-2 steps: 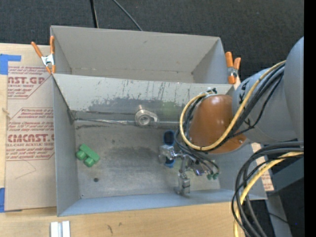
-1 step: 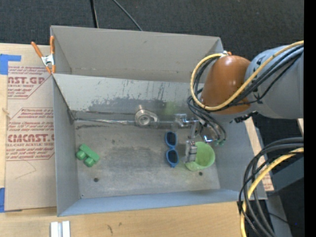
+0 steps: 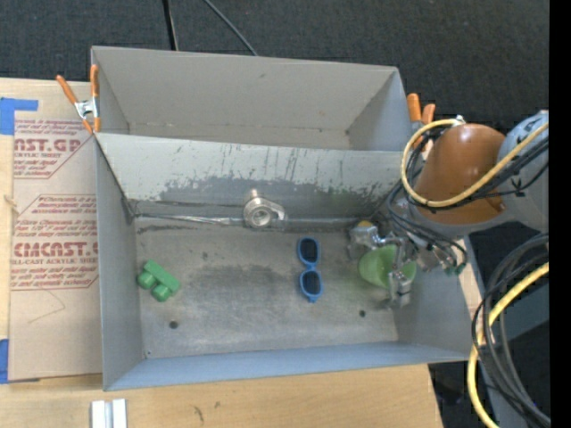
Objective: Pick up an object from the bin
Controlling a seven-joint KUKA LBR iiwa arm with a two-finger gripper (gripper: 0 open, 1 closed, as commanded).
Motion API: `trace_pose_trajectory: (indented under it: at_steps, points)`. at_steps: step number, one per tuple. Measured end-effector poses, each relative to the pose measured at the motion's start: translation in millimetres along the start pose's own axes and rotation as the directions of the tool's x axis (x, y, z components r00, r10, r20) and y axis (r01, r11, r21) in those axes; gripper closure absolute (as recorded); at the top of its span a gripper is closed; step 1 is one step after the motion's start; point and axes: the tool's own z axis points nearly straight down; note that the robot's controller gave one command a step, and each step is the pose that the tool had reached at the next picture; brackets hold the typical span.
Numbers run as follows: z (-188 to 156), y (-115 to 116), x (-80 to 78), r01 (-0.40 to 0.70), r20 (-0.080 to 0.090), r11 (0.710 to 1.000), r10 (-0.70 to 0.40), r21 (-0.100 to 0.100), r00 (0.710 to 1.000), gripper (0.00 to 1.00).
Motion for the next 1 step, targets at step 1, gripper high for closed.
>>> trace_pose_trajectory:
  at_steps: [1]
  points:
    - [-0.3, 3.8, -2.4, 0.003, 0.003, 1.000, -0.003, -0.005, 1.000, 1.00]
